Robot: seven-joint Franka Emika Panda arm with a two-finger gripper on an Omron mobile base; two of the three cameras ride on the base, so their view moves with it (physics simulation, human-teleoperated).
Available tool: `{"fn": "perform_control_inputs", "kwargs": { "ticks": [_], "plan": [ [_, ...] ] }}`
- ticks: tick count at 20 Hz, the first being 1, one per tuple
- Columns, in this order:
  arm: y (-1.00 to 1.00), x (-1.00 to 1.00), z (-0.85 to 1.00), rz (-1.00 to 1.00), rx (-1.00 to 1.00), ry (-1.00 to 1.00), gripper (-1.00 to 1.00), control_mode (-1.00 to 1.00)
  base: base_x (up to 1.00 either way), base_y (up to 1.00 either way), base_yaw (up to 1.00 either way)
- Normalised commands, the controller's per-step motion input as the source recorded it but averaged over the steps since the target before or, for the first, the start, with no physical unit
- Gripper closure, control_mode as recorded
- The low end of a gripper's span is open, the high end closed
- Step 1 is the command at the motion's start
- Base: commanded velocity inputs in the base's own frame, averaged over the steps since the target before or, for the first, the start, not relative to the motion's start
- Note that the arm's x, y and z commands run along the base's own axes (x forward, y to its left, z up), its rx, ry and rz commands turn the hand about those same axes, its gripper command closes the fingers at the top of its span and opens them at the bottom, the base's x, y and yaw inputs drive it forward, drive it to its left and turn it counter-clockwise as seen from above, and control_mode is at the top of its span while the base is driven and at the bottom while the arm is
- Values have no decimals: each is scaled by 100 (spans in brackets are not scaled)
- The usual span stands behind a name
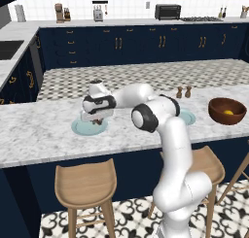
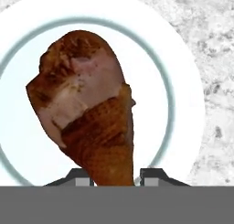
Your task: Pick the chicken drumstick and lemon from their plates and place them in the bowl. Then put the bowl in the fridge.
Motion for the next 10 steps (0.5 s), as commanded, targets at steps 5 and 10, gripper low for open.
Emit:
{"fn": "perform_control_inputs", "kwargs": {
  "ticks": [5,10],
  "plan": [
    [-92,-56,76,-8,1,0,100,-100,0,0,0],
    [-100,-39,44,-14,0,0,100,-100,0,0,0]
  ]
}}
